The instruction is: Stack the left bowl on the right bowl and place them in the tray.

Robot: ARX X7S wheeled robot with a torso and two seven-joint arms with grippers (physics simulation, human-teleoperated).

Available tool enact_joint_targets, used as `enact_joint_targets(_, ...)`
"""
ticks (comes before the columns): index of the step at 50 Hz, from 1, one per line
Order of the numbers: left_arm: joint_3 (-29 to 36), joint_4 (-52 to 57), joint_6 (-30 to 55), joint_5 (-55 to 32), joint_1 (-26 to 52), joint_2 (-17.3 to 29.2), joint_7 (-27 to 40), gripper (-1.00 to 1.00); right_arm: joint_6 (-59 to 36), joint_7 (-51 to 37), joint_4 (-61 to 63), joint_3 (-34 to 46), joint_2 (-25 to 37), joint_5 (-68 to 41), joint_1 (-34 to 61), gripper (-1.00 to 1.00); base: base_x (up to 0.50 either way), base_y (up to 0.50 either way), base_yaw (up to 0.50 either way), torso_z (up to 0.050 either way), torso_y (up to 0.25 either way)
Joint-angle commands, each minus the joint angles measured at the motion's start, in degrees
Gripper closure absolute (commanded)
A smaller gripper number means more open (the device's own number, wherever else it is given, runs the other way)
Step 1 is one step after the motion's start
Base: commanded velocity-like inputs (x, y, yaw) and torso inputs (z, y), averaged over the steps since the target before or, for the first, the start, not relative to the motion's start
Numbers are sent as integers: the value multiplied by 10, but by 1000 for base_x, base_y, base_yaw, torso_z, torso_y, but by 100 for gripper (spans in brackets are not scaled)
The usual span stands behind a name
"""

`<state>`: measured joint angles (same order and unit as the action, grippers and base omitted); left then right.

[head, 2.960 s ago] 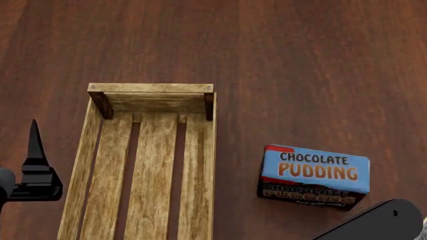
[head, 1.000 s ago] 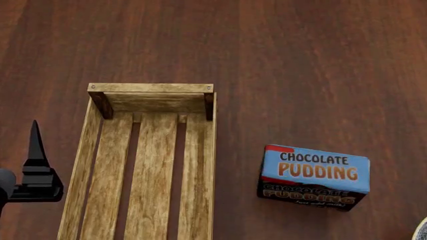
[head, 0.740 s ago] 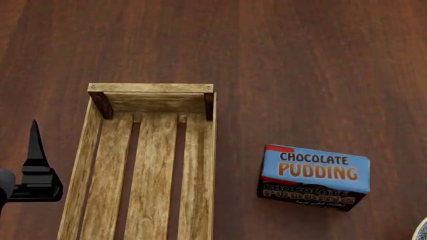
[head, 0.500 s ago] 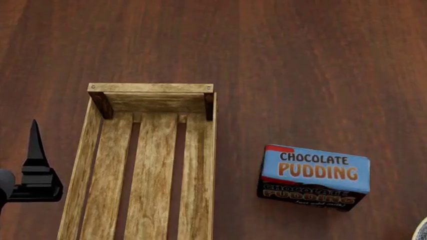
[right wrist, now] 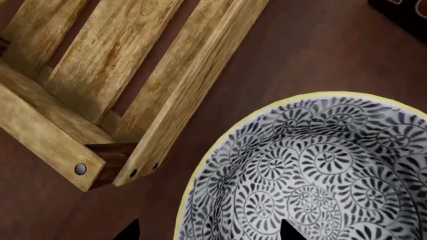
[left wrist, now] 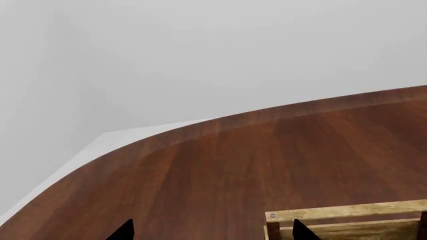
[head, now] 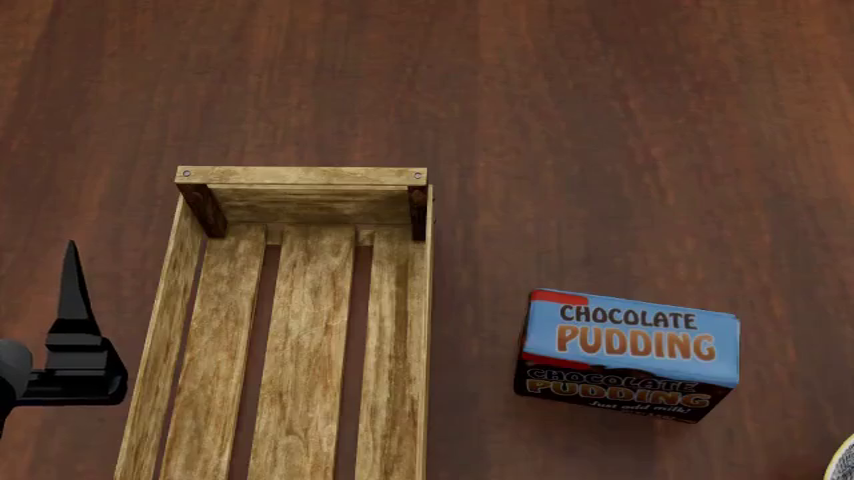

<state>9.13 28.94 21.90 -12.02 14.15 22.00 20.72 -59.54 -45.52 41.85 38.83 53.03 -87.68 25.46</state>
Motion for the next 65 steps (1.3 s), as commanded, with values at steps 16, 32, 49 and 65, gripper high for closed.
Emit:
enact_joint_targets(16, 2, 3, 0, -3, 0, 4, 2, -100, 6, 54, -42, 27, -25, 64, -17, -100, 0, 0, 0, 0, 0)
enact_joint_targets(32, 5, 2, 0, -4, 1, 6, 4, -100, 11, 68, -56, 34, -29, 80, -22, -100, 0, 0, 0, 0, 0)
enact_joint_targets(49, 4, 7, 1, -6, -1, 8, 7, -100, 26, 87, -71, 42, -31, 106, -38, -100, 0, 0, 0, 0, 0)
enact_joint_targets(65, 6, 7, 1, -7, 0, 10, 9, -100, 24, 88, -83, 50, -35, 110, -41, 100, 0, 0, 0, 0, 0)
